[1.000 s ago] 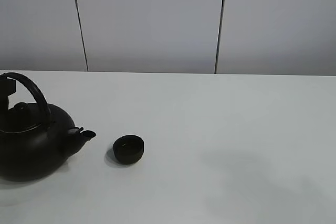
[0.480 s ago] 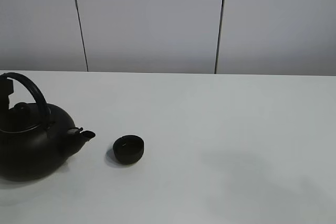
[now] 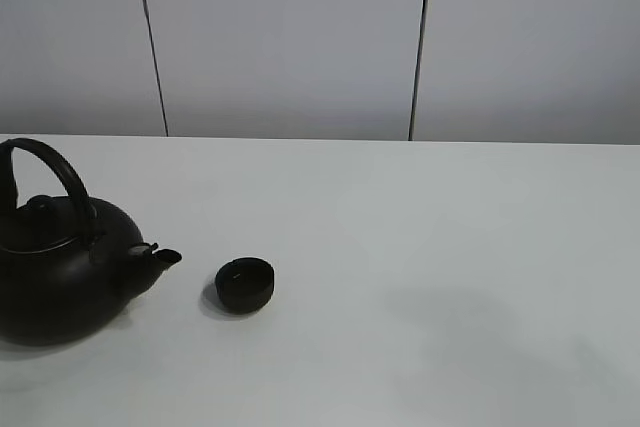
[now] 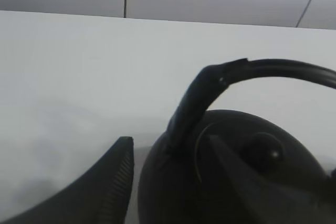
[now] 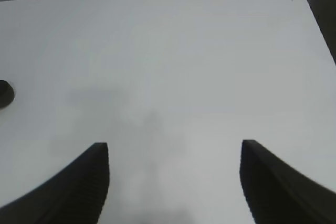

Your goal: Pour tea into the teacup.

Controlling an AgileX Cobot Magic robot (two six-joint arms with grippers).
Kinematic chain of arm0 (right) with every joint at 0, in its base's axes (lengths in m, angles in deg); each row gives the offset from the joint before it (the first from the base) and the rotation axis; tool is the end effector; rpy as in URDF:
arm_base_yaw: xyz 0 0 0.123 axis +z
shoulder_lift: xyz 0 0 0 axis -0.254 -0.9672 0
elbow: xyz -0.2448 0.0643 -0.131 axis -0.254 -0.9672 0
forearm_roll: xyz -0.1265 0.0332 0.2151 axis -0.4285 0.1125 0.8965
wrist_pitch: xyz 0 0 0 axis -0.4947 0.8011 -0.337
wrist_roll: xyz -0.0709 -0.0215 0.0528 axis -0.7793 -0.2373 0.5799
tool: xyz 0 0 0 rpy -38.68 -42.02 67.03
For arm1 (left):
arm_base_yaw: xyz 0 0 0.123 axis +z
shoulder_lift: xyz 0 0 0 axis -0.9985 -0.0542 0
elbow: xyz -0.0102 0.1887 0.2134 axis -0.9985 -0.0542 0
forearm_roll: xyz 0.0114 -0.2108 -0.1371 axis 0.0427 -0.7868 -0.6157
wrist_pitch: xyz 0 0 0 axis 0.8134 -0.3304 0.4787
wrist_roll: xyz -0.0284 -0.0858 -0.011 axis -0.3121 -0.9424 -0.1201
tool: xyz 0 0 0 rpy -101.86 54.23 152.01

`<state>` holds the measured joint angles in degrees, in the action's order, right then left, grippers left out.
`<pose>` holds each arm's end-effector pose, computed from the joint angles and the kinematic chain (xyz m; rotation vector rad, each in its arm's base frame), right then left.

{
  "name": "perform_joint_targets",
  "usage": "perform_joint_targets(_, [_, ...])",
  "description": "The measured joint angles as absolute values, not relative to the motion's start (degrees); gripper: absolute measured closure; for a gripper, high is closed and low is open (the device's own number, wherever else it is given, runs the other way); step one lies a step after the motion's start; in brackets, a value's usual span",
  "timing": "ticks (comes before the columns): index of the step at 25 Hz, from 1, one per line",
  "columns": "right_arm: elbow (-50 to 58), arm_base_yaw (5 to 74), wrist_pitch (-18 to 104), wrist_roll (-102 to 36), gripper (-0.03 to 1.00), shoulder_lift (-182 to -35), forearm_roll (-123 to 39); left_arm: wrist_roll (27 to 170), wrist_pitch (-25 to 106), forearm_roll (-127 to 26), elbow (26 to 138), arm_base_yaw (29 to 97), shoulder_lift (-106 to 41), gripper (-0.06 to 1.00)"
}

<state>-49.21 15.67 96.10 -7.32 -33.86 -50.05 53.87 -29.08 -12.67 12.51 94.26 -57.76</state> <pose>-0.0056 -0.0008 0.2673 0.0372 2.0712 0.0312 0.2129 -0.0075 0.1219 0.1507 1.8903 -0.2797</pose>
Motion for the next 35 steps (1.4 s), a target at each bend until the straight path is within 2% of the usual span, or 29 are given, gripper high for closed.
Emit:
perform_joint_targets(8, [-49.21, 15.67, 96.14, -7.32, 0.48, -33.86, -50.05, 53.83, -29.08, -12.52, 15.66, 100.65, -57.76, 0.63])
perform_joint_targets(17, [-49.21, 15.67, 96.14, -7.32, 0.48, -33.86, -50.05, 48.6, -28.34, -10.73, 26.01, 101.65, -57.76, 0.63])
perform_joint_targets(26, [-49.21, 15.67, 96.14, -7.32, 0.48, -33.86, -50.05, 28.08, -3.46, -2.51, 38.76, 101.46, -50.23, 0.63])
perform_joint_targets(35, [-49.21, 15.67, 96.17, -7.32, 0.48, -33.86, -50.05, 25.69, 19.75, -3.65, 46.82, 95.75, -32.96, 0.63])
